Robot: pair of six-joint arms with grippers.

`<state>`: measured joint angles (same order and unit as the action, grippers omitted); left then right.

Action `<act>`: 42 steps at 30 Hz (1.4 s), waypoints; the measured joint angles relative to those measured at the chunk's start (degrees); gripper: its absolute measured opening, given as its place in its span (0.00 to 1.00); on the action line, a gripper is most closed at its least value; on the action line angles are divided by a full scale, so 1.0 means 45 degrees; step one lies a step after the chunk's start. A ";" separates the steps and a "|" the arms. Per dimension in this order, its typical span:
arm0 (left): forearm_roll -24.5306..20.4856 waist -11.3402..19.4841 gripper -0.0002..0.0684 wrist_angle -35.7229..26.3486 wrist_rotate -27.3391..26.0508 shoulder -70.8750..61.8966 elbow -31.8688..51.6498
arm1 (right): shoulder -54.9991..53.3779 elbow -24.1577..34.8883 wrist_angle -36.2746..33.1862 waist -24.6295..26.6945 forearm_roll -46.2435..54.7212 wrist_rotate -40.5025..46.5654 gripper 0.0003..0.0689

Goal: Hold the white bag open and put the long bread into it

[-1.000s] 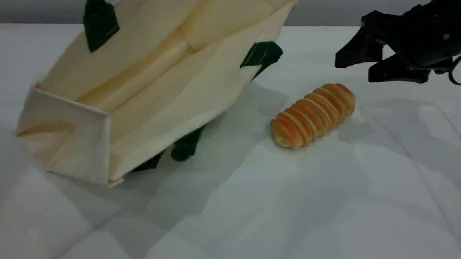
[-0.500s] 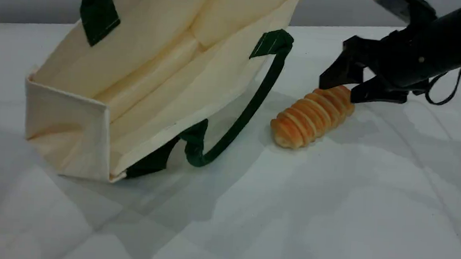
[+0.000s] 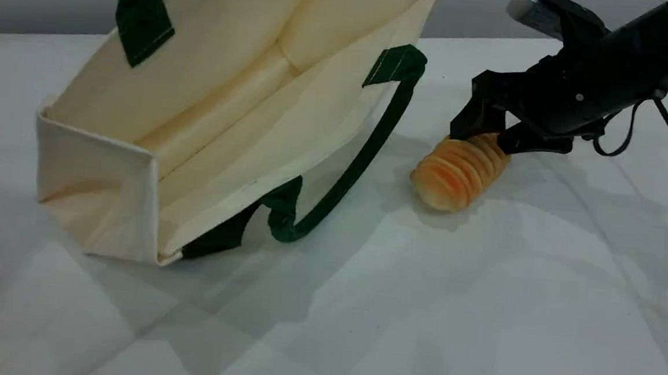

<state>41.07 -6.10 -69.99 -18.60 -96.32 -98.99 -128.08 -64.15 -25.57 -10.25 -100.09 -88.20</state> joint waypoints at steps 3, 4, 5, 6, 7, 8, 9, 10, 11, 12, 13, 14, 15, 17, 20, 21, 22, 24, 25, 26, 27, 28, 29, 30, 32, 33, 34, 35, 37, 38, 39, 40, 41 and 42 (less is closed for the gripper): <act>0.0000 0.0000 0.12 0.0010 0.0000 0.0000 0.0000 | 0.0000 -0.0042 0.0104 0.0000 0.0013 0.0011 0.68; 0.0000 0.0000 0.12 0.0010 0.0000 0.0000 0.0000 | 0.0000 -0.0042 0.0165 0.0000 0.0038 -0.0004 0.64; 0.0000 0.0000 0.12 0.0010 0.0000 0.0000 0.0000 | 0.0000 -0.0052 0.0205 0.0000 0.0038 -0.0075 0.60; 0.0000 0.0000 0.12 0.0010 0.0000 0.0000 0.0000 | 0.0000 -0.0052 0.0218 -0.0007 0.0038 -0.0149 0.56; 0.0000 0.0000 0.12 0.0010 0.0000 0.0000 0.0000 | 0.0000 -0.0052 0.0234 -0.0007 0.0038 -0.0163 0.51; 0.0000 0.0000 0.12 0.0010 0.0000 0.0000 0.0000 | 0.0000 -0.0052 0.0234 -0.0007 0.0038 -0.0163 0.45; 0.0000 0.0000 0.12 0.0010 0.0000 0.0000 0.0000 | -0.0005 -0.0052 0.0234 -0.0007 0.0038 -0.0163 0.37; 0.0000 0.0000 0.12 0.0010 0.0000 0.0000 0.0000 | -0.0005 -0.0052 0.0234 -0.0007 0.0038 -0.0163 0.31; 0.0000 0.0000 0.12 0.0010 0.0000 0.0000 0.0000 | -0.0005 -0.0052 0.0219 -0.0007 0.0038 -0.0163 0.24; 0.0000 0.0000 0.12 0.0010 0.0000 0.0000 0.0000 | -0.0005 -0.0052 0.0172 -0.0007 0.0038 -0.0163 0.17; 0.0000 0.0000 0.12 0.0010 0.0000 0.0000 0.0000 | -0.0014 -0.0052 0.0102 -0.0007 0.0038 -0.0176 0.12; 0.0000 0.0000 0.12 0.0010 0.0000 0.0000 0.0000 | -0.0014 -0.0052 0.0001 -0.0007 0.0051 -0.0176 0.10; 0.0000 0.0000 0.12 0.0010 0.0000 0.0000 0.0000 | 0.0012 -0.0052 -0.0104 0.0004 0.0063 -0.0176 0.09; 0.0000 0.0000 0.12 0.0010 0.0000 0.0000 0.0000 | 0.0189 -0.0052 -0.0340 0.0016 0.0102 -0.0159 0.09; 0.0000 0.0000 0.12 0.0010 -0.0061 0.0000 0.0000 | 0.0709 -0.0052 -0.0440 0.0031 0.0088 0.0151 0.08; 0.0000 0.0000 0.12 0.0010 -0.0106 0.0000 0.0000 | 0.0915 -0.0052 -0.0440 0.0031 0.0200 0.0472 0.08; 0.0000 0.0000 0.12 0.0010 -0.0157 -0.0012 0.0000 | 0.1138 -0.0052 -0.0428 0.0031 0.0468 0.0800 0.08; -0.0011 0.0000 0.12 0.0010 -0.0273 -0.0024 0.0000 | 0.1613 -0.0052 -0.0467 0.0119 0.1274 0.1757 0.08; -0.0043 0.0000 0.12 0.0010 -0.0361 -0.0024 0.0000 | 0.1888 -0.0052 -0.0500 0.0187 0.1843 0.2241 0.08; -0.0088 0.0000 0.12 0.0010 -0.0432 -0.0024 0.0000 | 0.2118 -0.0052 -0.0557 0.0266 0.2520 0.2837 0.08; -0.0119 0.0000 0.12 0.0010 -0.0459 -0.0024 0.0000 | 0.2410 -0.0052 -0.0754 0.0366 0.3189 0.3468 0.07; -0.0135 0.0000 0.12 0.0010 -0.0464 -0.0024 0.0000 | 0.2712 -0.0052 -0.1006 0.0510 0.3961 0.4110 0.07; -0.0135 0.0000 0.12 0.0010 -0.0464 -0.0024 0.0000 | 0.3027 -0.0012 -0.1211 0.0683 0.4611 0.4638 0.07; -0.0135 0.0000 0.12 0.0010 -0.0467 -0.0024 0.0000 | 0.3300 0.0041 -0.1307 0.0855 0.5183 0.5216 0.07; -0.0135 0.0000 0.12 0.0010 -0.0467 -0.0024 0.0000 | 0.3979 0.0269 -0.1545 0.1380 0.5989 0.6014 0.07; -0.0135 0.0000 0.12 0.0010 -0.0479 -0.0024 0.0000 | 0.4347 0.0400 -0.1728 0.1672 0.6239 0.6292 0.07; -0.0135 0.0000 0.12 0.0010 -0.0493 -0.0024 0.0000 | 0.4671 0.0561 -0.1940 0.1918 0.6400 0.6461 0.07; -0.0135 0.0000 0.12 0.0010 -0.0563 -0.0024 0.0000 | 0.5064 0.0721 -0.2272 0.2204 0.6452 0.6539 0.07; -0.0135 0.0000 0.12 0.0010 -0.0602 -0.0024 0.0000 | 0.5787 0.1016 -0.2936 0.2627 0.6327 0.6543 0.07; -0.0135 0.0000 0.12 0.0010 -0.0613 -0.0024 0.0000 | 0.6171 0.1187 -0.3349 0.2700 0.6157 0.6533 0.07; -0.0135 0.0000 0.12 0.0010 -0.0703 -0.0024 0.0000 | 0.6544 0.1354 -0.3743 0.2685 0.5903 0.6434 0.07; -0.0135 0.0000 0.12 0.0010 -0.0741 -0.0024 0.0000 | 0.6911 0.1489 -0.4133 0.2579 0.5692 0.6325 0.07; -0.0135 0.0000 0.12 0.0010 -0.0741 -0.0024 0.0000 | 0.7212 0.1655 -0.4436 0.2451 0.5510 0.6247 0.07; -0.0135 0.0000 0.12 0.0010 -0.0741 -0.0024 0.0000 | 0.7547 0.1808 -0.4708 0.2277 0.5386 0.6218 0.07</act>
<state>40.46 -6.10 -69.95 -21.93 -96.42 -98.99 -94.12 -56.01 -46.75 0.00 -75.85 -60.22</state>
